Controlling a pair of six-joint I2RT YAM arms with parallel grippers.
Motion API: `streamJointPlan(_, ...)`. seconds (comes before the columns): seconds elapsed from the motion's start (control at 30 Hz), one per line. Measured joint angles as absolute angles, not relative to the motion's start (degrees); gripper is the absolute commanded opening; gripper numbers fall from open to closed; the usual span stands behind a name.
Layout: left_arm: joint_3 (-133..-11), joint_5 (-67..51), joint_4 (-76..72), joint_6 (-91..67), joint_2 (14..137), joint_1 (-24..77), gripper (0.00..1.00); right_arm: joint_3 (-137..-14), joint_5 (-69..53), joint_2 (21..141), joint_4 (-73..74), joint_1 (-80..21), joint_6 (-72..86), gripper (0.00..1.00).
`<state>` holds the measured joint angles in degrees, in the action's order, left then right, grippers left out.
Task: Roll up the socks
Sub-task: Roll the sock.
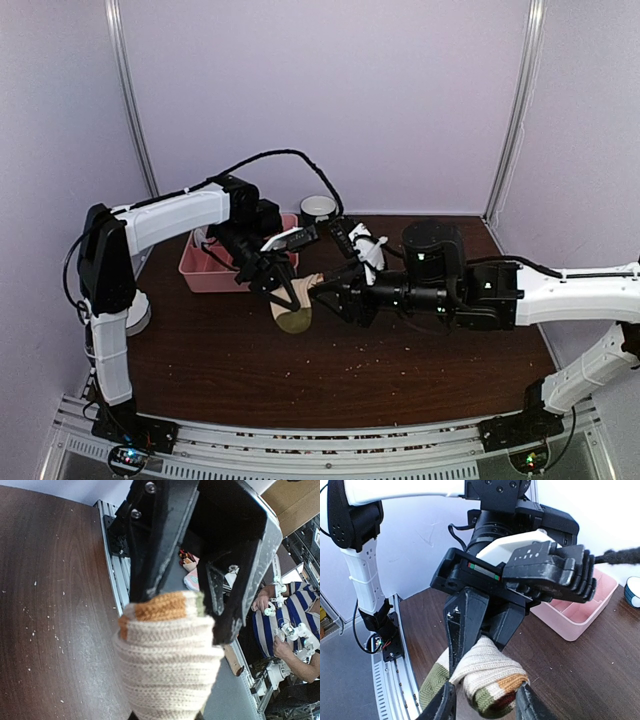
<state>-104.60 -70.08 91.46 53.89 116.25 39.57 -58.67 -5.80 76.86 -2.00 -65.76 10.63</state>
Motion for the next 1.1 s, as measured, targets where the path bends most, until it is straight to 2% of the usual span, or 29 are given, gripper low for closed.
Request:
streamJointPlan(0.3,-98.3,-64.5,78.6,41.6,111.3,39.7,0.0,-59.9,-5.7,80.2,0.1,-65.8,11.1,0.4)
streamJointPlan(0.5,-95.7,-57.6,69.7,35.4,108.5,39.9,0.0,-61.9,-3.2,80.1,7.1,-65.8,10.7,0.43)
streamJointPlan(0.7,-94.6,-51.5,63.8,31.5,107.9,40.1,0.0,-61.8,-1.9,77.1,9.3,-65.8,11.8,0.6)
streamJointPlan(0.77,-94.3,-50.9,62.7,31.1,107.9,40.3,0.0,-61.8,-2.0,76.7,8.3,-65.8,12.6,0.72)
streamJointPlan(0.8,-94.2,-50.8,62.6,31.1,107.8,40.5,0.0,-61.8,-2.1,76.7,7.8,-65.8,13.0,0.9)
streamJointPlan(0.83,-94.1,-50.7,62.6,31.1,107.8,40.9,0.0,-61.8,-2.1,76.9,7.5,-65.9,13.2,0.99)
streamJointPlan(1.1,-94.1,-53.2,65.3,34.1,107.2,43.6,0.0,-62.4,-2.1,81.6,6.2,-65.9,13.9,1.0)
